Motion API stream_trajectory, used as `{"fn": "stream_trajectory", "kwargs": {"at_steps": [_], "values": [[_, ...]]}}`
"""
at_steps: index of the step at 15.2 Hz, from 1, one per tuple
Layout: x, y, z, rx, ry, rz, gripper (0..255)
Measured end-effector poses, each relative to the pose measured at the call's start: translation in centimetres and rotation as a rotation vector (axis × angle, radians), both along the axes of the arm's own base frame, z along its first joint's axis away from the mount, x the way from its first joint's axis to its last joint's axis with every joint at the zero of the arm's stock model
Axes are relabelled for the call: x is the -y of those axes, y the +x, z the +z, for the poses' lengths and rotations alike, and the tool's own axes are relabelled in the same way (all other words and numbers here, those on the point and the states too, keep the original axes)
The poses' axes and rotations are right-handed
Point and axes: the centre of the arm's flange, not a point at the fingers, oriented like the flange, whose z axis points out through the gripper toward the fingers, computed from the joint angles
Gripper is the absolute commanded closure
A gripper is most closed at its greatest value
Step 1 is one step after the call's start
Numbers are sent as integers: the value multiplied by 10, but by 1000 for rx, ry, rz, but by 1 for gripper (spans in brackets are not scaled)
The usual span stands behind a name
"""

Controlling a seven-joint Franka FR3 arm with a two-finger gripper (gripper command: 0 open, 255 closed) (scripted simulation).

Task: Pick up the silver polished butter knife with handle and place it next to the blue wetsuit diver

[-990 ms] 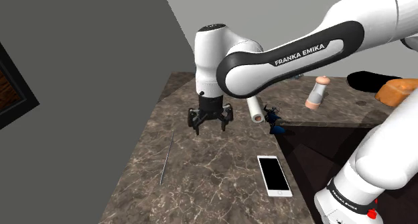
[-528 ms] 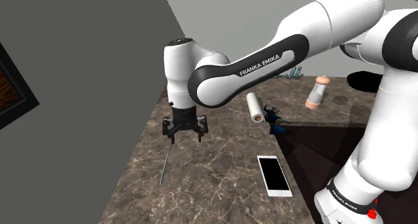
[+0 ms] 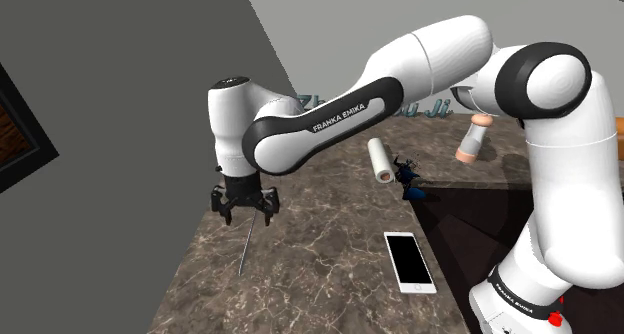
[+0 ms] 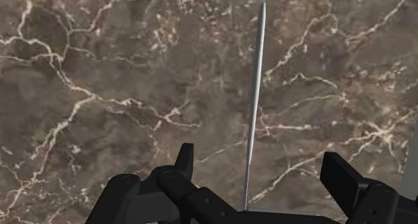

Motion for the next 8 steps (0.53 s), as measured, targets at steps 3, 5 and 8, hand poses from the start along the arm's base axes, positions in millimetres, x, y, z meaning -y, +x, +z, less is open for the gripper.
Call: {"fn": "stream_trajectory", "kwargs": {"at_steps": [3, 5, 8], "values": [[-3, 1, -15, 0, 0, -2, 0], [-2, 1, -25, 0, 0, -3, 0], [-2, 0, -28, 0, 0, -3, 0]]}}
